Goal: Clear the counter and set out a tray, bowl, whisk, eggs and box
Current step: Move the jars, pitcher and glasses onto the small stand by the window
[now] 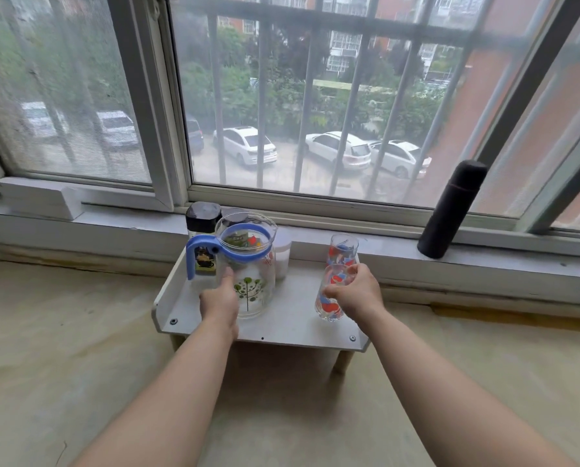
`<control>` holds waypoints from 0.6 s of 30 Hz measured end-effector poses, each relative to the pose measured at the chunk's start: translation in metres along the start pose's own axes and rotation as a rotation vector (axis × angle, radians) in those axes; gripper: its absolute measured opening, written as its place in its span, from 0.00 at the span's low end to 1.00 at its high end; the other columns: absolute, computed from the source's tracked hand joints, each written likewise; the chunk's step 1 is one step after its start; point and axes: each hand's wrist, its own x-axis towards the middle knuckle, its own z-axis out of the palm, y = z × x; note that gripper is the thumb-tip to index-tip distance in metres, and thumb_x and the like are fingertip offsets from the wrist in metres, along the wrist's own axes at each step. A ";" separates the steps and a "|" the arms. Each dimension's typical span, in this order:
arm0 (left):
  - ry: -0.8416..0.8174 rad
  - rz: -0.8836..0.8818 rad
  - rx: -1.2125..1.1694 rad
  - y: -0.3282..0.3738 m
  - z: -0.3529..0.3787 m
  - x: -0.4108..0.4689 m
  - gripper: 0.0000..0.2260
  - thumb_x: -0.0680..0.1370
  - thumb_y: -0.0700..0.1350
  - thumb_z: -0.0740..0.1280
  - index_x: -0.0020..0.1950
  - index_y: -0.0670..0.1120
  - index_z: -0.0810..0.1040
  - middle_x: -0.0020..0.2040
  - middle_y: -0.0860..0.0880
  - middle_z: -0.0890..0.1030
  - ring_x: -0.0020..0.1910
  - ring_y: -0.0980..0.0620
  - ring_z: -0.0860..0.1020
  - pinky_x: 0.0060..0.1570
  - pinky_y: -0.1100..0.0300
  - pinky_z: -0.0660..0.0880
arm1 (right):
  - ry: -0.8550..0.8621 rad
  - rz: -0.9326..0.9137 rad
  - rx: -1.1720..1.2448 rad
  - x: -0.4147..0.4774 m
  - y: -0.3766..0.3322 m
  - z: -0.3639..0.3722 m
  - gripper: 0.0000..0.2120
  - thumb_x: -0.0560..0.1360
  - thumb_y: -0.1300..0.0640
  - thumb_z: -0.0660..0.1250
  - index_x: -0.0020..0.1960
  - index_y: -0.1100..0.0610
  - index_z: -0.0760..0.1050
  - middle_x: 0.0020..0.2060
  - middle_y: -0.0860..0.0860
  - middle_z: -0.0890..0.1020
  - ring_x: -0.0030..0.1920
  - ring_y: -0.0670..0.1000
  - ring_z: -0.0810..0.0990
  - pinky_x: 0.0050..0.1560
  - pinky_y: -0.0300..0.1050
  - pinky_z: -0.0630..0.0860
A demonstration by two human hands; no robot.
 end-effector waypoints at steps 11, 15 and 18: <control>-0.178 -0.154 0.190 -0.018 0.034 -0.037 0.10 0.80 0.41 0.58 0.57 0.39 0.73 0.52 0.43 0.76 0.51 0.45 0.76 0.57 0.50 0.72 | 0.008 -0.014 -0.046 0.020 0.011 -0.019 0.32 0.65 0.60 0.76 0.66 0.56 0.68 0.59 0.56 0.74 0.53 0.55 0.79 0.52 0.51 0.80; -0.186 -0.082 0.243 -0.019 0.051 -0.037 0.08 0.80 0.42 0.59 0.52 0.40 0.74 0.48 0.44 0.76 0.50 0.48 0.74 0.54 0.52 0.72 | -0.014 -0.017 -0.054 0.031 0.018 -0.019 0.31 0.67 0.60 0.76 0.67 0.56 0.67 0.58 0.55 0.75 0.53 0.54 0.78 0.47 0.45 0.78; -0.157 -0.040 0.214 -0.018 0.060 -0.035 0.08 0.79 0.41 0.58 0.54 0.40 0.74 0.41 0.47 0.75 0.43 0.49 0.72 0.41 0.58 0.70 | -0.015 -0.021 -0.064 0.037 0.021 -0.015 0.31 0.66 0.58 0.77 0.66 0.56 0.68 0.57 0.54 0.76 0.52 0.53 0.79 0.48 0.45 0.79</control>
